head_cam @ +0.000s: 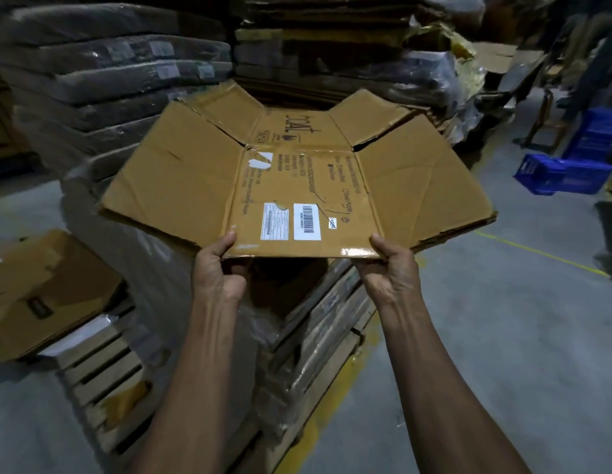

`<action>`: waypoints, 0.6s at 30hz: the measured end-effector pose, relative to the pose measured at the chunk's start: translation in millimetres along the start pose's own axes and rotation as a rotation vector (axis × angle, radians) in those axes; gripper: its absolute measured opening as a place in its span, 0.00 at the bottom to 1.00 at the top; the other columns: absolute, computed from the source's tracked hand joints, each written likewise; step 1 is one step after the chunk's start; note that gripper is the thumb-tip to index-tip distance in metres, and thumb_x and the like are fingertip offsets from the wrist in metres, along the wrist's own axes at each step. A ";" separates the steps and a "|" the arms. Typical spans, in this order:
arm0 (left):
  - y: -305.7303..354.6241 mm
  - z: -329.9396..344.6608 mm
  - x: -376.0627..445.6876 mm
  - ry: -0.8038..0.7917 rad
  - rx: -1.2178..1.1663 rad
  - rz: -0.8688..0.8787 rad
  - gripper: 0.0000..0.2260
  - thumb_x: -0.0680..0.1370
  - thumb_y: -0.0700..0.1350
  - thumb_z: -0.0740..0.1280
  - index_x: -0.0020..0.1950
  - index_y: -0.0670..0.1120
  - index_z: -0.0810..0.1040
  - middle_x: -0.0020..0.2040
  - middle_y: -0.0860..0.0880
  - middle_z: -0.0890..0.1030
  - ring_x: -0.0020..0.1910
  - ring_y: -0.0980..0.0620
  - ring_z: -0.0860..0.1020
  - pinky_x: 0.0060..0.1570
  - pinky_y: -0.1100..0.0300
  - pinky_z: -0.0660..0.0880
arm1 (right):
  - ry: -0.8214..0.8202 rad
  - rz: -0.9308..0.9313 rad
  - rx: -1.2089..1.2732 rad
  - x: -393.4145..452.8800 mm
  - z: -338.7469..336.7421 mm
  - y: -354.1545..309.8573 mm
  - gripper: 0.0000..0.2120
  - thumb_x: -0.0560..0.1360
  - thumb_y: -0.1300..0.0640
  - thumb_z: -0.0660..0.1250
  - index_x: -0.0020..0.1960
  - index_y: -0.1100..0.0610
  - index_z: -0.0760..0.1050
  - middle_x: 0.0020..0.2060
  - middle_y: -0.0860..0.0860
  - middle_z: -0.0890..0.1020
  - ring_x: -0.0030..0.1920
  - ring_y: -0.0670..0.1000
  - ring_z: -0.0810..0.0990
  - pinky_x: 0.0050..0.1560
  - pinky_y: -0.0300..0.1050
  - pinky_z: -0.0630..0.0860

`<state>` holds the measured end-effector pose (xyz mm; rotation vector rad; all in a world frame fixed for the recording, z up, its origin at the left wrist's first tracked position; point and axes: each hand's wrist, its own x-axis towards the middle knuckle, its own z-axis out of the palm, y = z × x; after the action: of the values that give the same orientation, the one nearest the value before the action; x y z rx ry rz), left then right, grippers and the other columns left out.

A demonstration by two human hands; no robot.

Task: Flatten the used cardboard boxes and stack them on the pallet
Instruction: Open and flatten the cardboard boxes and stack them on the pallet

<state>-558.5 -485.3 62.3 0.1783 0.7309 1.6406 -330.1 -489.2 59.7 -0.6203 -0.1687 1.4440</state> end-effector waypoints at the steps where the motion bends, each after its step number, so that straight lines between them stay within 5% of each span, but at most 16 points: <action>1: 0.7 3.8 11.2 0.003 -0.008 0.010 0.06 0.76 0.32 0.66 0.49 0.39 0.81 0.47 0.42 0.85 0.42 0.46 0.85 0.48 0.46 0.83 | -0.013 0.013 -0.005 15.6 6.3 0.5 0.08 0.78 0.73 0.60 0.52 0.65 0.75 0.48 0.62 0.82 0.49 0.61 0.81 0.40 0.60 0.82; 5: -9.7 23.8 60.2 0.042 -0.034 0.057 0.06 0.78 0.31 0.64 0.47 0.38 0.80 0.40 0.43 0.86 0.36 0.46 0.85 0.32 0.53 0.82 | -0.047 0.084 -0.038 96.3 22.9 -0.2 0.07 0.77 0.73 0.60 0.52 0.67 0.75 0.46 0.62 0.83 0.49 0.61 0.81 0.44 0.63 0.81; 8: -30.4 41.0 102.2 0.101 -0.036 0.124 0.05 0.78 0.32 0.66 0.47 0.39 0.80 0.39 0.43 0.86 0.39 0.46 0.85 0.34 0.53 0.83 | -0.060 0.139 -0.082 168.2 29.2 -4.0 0.07 0.77 0.72 0.61 0.51 0.67 0.76 0.40 0.61 0.85 0.43 0.60 0.84 0.41 0.61 0.83; 11: -65.0 45.9 164.9 0.325 0.243 0.313 0.04 0.75 0.39 0.73 0.45 0.42 0.79 0.41 0.48 0.85 0.37 0.53 0.84 0.35 0.58 0.82 | -0.030 0.235 -0.180 254.1 31.6 -6.3 0.07 0.78 0.70 0.63 0.54 0.67 0.76 0.40 0.62 0.85 0.39 0.60 0.86 0.36 0.57 0.84; 14: -107.6 41.2 218.4 0.582 0.528 0.297 0.23 0.69 0.53 0.79 0.55 0.41 0.76 0.50 0.48 0.82 0.45 0.49 0.81 0.49 0.50 0.81 | 0.108 0.392 -0.301 339.2 20.7 3.8 0.14 0.81 0.67 0.61 0.66 0.64 0.74 0.52 0.62 0.83 0.46 0.61 0.83 0.37 0.60 0.80; 18: -148.3 20.1 268.3 0.650 0.385 0.099 0.15 0.78 0.36 0.71 0.60 0.36 0.70 0.61 0.36 0.77 0.54 0.42 0.78 0.59 0.49 0.77 | 0.236 0.533 -0.594 429.6 -16.1 27.0 0.17 0.83 0.66 0.57 0.71 0.63 0.69 0.62 0.57 0.80 0.60 0.60 0.80 0.30 0.57 0.80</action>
<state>-483.6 -223.3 -79.4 -0.0557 1.5549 1.6432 -283.5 -83.3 -76.7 -1.3941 -0.2628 1.8234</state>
